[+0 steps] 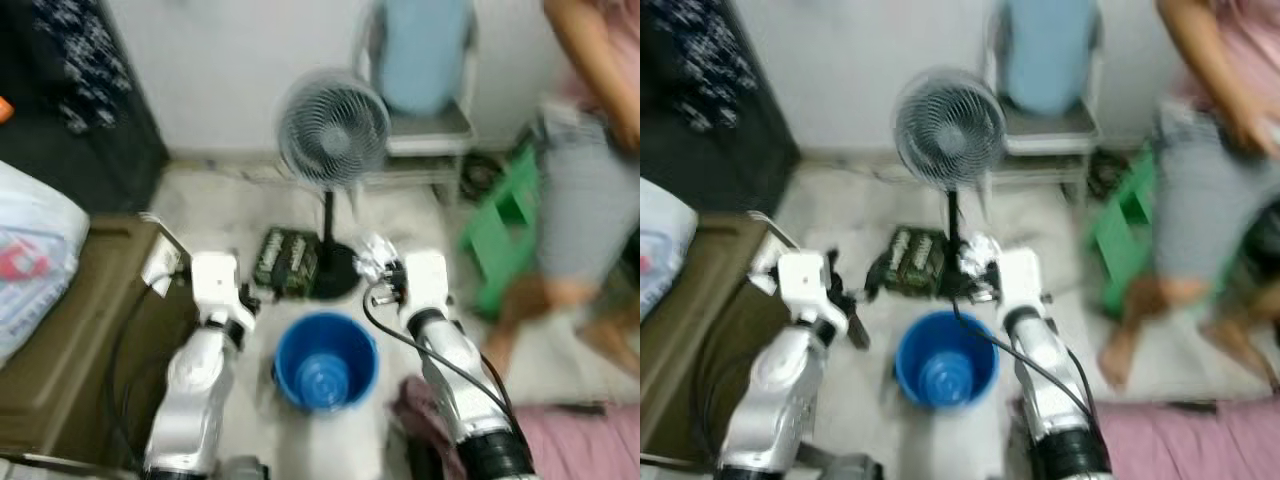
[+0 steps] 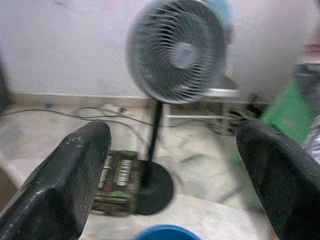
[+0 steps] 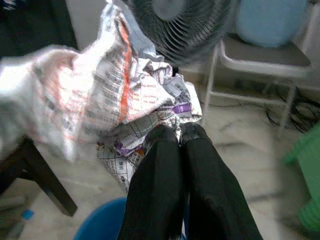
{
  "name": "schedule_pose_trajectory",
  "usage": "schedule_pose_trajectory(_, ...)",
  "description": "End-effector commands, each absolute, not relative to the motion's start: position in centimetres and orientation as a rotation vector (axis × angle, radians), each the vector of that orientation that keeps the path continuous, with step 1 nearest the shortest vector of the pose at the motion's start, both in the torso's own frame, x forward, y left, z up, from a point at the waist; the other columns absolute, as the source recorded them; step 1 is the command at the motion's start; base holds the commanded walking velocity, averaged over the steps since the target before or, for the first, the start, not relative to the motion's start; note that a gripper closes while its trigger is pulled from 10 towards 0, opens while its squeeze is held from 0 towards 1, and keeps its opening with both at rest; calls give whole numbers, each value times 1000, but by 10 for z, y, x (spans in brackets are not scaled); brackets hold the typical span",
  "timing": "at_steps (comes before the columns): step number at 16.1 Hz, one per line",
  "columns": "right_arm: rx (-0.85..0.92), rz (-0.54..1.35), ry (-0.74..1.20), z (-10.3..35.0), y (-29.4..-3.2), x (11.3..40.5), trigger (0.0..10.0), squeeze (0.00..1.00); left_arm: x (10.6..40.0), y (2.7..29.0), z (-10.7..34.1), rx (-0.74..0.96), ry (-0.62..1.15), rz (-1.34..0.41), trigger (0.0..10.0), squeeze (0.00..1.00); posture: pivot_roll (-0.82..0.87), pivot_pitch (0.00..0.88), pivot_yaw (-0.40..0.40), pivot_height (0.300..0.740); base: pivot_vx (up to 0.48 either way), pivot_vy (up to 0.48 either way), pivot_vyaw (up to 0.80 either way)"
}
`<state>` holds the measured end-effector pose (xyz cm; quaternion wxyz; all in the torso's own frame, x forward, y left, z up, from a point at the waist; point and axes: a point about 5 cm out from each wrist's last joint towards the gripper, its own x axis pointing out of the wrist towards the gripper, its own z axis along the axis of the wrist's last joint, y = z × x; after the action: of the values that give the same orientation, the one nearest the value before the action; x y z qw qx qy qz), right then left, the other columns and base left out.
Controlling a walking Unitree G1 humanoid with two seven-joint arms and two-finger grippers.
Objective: Clean up the room
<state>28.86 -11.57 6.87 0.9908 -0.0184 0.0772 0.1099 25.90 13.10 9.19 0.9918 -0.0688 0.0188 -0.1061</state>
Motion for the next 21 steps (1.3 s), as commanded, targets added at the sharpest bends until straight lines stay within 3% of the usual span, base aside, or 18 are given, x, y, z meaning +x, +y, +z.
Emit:
schedule_pose_trajectory(1,-21,252,128,75,-103,290,10000,0,258,140,89,-126,53,-183,10000,0,15,68,-16,740,307,0,0)
schedule_pose_trajectory(4,-25,264,118,76,-102,290,10000,0,258,140,88,-123,58,-176,10000,0,14,71,-17,740,101,0,0)
schedule_pose_trajectory(15,-27,232,99,78,-103,292,10000,0,258,140,88,-115,66,-165,10000,0,17,76,-22,740,0,0,489)
schedule_pose_trajectory(21,6,203,110,77,-106,294,10000,0,259,139,88,-116,61,-175,10000,0,19,72,-22,740,0,0,0)
